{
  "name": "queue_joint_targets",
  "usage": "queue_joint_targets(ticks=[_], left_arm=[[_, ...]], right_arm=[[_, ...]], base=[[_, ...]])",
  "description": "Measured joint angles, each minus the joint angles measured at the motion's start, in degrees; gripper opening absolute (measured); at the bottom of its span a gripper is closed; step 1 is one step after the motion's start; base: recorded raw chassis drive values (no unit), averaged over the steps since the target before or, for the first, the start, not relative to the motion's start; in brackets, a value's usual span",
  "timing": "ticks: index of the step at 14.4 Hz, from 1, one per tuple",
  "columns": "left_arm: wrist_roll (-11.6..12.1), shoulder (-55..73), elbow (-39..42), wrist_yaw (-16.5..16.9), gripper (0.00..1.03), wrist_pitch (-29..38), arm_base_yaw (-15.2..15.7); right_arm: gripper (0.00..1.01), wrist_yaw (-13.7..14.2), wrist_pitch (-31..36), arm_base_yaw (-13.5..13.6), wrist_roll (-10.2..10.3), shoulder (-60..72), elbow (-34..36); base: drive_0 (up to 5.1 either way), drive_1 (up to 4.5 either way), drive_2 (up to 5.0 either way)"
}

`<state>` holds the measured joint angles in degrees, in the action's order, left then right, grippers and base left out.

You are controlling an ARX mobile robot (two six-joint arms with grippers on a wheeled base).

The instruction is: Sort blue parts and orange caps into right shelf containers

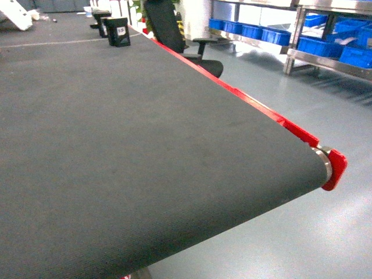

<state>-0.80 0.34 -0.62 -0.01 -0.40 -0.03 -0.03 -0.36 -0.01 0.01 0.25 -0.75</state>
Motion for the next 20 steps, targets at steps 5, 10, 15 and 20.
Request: queue_joint_targets(ticks=[5, 10, 15, 20], left_arm=[[0.00, 0.00, 0.00, 0.00, 0.43, 0.00, 0.00], [0.00, 0.00, 0.00, 0.00, 0.43, 0.00, 0.00], [0.00, 0.00, 0.00, 0.00, 0.43, 0.00, 0.00], [0.00, 0.00, 0.00, 0.00, 0.43, 0.00, 0.00]], right_arm=[[0.45, 0.00, 0.00, 0.00, 0.00, 0.00, 0.00], [0.45, 0.00, 0.00, 0.00, 0.00, 0.00, 0.00], [0.45, 0.00, 0.00, 0.00, 0.00, 0.00, 0.00], [0.45, 0.00, 0.00, 0.00, 0.00, 0.00, 0.00]], base=[[-1.5, -1.53, -1.5], [-1.5, -1.53, -1.5], [-1.5, -1.55, -1.5], [-1.6, -1.60, -1.6]])
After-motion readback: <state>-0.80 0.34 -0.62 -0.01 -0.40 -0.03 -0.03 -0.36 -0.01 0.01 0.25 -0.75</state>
